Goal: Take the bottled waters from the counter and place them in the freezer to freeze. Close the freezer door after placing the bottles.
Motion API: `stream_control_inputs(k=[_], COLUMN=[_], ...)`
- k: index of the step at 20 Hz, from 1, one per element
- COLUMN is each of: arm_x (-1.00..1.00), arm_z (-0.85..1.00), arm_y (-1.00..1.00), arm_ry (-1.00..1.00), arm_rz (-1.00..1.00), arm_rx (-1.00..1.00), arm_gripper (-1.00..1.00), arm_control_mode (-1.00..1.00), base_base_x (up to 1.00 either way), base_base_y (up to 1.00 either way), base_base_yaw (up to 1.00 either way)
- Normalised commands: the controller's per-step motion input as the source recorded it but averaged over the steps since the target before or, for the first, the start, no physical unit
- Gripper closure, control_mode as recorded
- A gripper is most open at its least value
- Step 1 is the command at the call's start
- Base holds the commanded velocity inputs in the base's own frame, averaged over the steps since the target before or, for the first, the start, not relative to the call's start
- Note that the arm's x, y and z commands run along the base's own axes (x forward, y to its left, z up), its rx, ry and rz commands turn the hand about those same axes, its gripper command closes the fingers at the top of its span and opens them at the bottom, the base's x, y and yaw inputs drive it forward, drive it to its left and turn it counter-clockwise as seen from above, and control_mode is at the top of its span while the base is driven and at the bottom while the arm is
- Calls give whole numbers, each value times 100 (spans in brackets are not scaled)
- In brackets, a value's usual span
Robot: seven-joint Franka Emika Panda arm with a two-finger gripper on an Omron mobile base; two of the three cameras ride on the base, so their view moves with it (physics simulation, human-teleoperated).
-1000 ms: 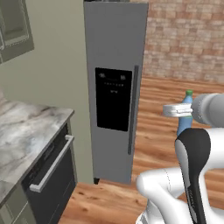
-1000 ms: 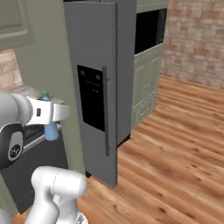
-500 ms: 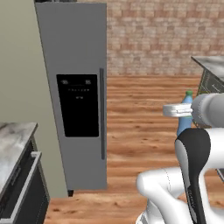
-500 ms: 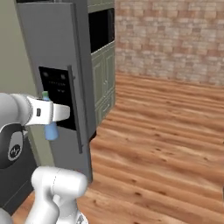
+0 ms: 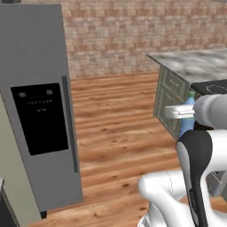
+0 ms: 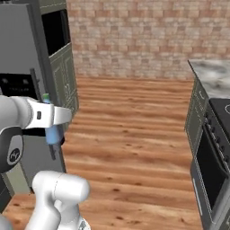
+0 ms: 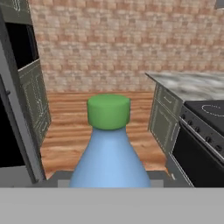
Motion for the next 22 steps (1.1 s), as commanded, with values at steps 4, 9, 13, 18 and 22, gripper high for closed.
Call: stream_control_inputs(k=[4,9,13,18,22], arm_x=[0,0,0,0,0], arm_z=[0,0,0,0,0], arm_y=[0,0,0,0,0], arm_ry=[0,0,0,0,0], arm_rz=[0,0,0,0,0], arm_rx=[0,0,0,0,0], arm_gripper=[100,100,100,100,100], arm_control_mode=[100,100,100,100,100], base_base_x=[0,19,47,61,74], base_base_y=[-46,-25,-37,-44,-50], base_base_yaw=[-37,-17,0,0,0])
